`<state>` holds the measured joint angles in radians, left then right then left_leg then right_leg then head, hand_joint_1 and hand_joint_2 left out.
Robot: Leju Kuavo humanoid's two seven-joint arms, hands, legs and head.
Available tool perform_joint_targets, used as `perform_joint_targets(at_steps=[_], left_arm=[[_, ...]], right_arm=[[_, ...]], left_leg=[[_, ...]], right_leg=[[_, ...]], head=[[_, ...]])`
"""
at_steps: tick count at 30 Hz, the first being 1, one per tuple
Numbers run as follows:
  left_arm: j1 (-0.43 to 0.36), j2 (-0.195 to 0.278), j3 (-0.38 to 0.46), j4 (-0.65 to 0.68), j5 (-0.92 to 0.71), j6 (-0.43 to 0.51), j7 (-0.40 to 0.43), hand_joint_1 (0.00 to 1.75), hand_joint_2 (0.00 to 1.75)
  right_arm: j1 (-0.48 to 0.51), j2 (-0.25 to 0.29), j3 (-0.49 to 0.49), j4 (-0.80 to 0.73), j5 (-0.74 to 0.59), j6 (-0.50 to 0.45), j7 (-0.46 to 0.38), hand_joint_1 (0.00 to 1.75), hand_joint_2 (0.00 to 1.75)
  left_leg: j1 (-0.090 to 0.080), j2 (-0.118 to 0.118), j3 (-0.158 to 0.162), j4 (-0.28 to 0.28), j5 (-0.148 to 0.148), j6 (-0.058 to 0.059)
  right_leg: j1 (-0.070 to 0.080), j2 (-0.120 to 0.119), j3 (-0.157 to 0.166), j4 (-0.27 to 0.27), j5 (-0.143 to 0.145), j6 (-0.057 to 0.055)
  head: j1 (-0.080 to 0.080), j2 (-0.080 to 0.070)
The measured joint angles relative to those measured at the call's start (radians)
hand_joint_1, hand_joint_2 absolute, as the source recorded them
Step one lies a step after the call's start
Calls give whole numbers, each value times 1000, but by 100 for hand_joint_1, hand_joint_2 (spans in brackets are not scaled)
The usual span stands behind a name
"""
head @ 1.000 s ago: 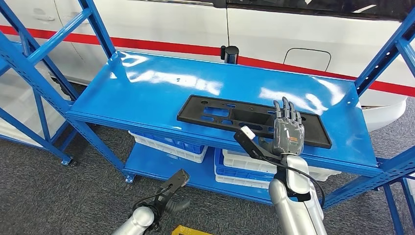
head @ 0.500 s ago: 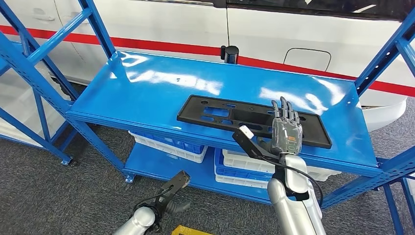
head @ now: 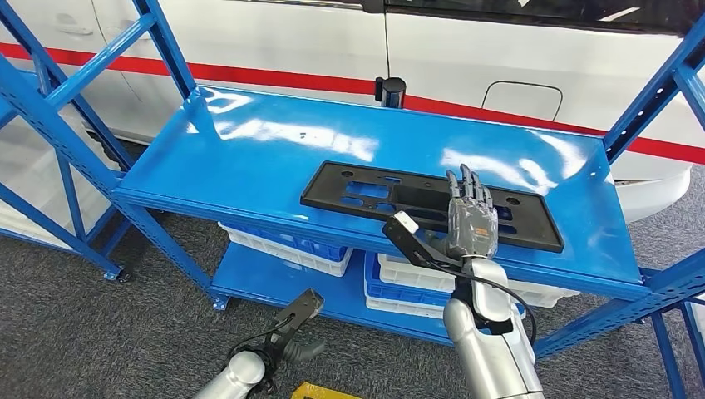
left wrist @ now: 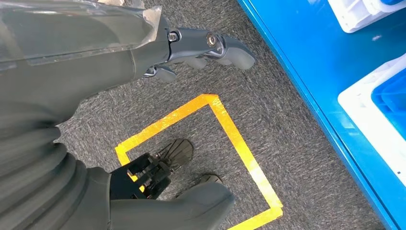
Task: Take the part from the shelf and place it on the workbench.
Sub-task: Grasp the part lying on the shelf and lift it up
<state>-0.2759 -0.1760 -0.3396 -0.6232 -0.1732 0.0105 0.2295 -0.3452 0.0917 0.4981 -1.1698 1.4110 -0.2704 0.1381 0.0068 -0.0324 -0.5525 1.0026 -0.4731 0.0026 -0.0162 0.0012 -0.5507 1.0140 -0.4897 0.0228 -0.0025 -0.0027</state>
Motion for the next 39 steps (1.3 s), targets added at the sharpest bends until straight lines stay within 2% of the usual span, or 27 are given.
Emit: perform_joint_targets(at_steps=[10, 39], left_arm=[[16, 0, -14, -36, 0, 2, 16, 0, 175], [53, 11, -32, -122, 27, 31, 29, 0, 175]], right_arm=[[-15, 2, 10, 42, -31, -2, -7, 175, 175], [-19, -8, 11, 38, -57, -8, -19, 175, 175]], left_leg=[[0, 0, 0, 0, 0, 0], [0, 0, 1, 1, 0, 0]], right_leg=[[0, 0, 0, 0, 0, 0], [0, 0, 1, 0, 0, 0]], head=[[0, 0], [0, 0]])
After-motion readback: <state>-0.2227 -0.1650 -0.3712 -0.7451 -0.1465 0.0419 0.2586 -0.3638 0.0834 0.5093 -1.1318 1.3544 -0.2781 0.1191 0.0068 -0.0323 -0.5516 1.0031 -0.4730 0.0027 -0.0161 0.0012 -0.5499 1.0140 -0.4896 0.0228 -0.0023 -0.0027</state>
